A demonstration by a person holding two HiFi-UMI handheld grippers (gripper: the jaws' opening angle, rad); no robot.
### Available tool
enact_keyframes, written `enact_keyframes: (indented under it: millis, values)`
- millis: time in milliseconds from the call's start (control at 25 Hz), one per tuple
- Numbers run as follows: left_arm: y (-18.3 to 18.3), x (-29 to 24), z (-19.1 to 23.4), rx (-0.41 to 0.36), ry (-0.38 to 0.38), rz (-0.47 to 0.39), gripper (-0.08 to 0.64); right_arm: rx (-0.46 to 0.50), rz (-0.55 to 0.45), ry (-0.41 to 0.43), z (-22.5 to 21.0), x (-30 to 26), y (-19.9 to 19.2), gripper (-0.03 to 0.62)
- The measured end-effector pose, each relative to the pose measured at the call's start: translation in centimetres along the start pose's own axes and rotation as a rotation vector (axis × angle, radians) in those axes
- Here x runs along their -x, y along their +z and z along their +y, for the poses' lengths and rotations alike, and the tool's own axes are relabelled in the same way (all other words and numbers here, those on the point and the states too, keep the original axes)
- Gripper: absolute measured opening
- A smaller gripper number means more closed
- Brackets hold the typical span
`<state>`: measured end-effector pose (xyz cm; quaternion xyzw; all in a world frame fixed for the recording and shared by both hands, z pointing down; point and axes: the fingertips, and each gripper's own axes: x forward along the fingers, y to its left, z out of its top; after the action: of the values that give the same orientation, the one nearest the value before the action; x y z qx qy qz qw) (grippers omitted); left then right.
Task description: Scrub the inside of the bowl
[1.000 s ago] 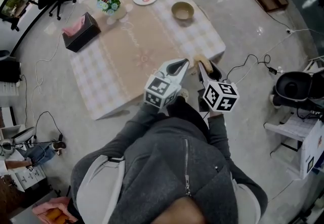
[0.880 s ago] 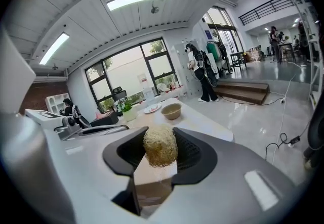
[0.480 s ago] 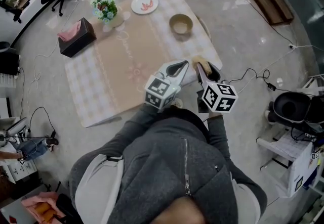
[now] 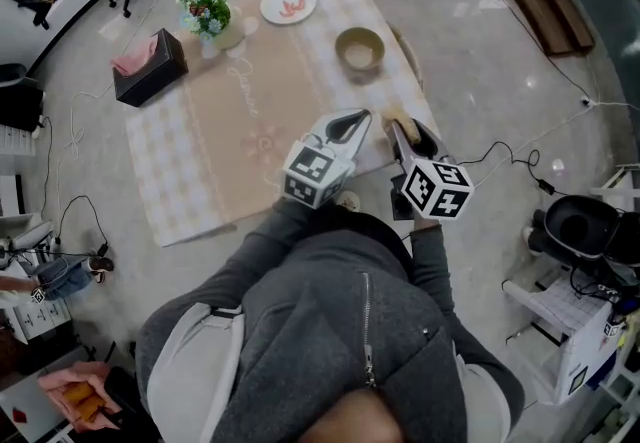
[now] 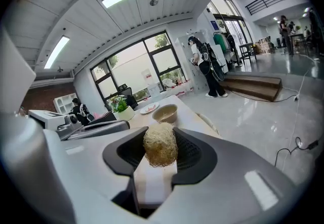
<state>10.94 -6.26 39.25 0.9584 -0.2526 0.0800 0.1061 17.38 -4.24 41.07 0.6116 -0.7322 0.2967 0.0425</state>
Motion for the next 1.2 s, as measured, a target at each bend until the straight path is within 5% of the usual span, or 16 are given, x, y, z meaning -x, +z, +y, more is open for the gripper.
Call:
enact_keyframes:
  millis: [400,720,1200]
  values:
    - [1.7,0.3,2.4,-0.074,0.033,-0.016,0.080,-0.031,-0.002,0.018,0.6,-0.1,-0.7,0.152]
    - [3.5,-1.7,5.2,-0.124,0.023,-0.027,0.234,-0.014,-0.036,0.088,1.0,-1.5,3.9,0.152]
    - [2.7,-5.4,9.7,-0.153,0.029,0.002,0.347,0.040,-0.024,0.159,0.4,-5.5,8.5,0.152]
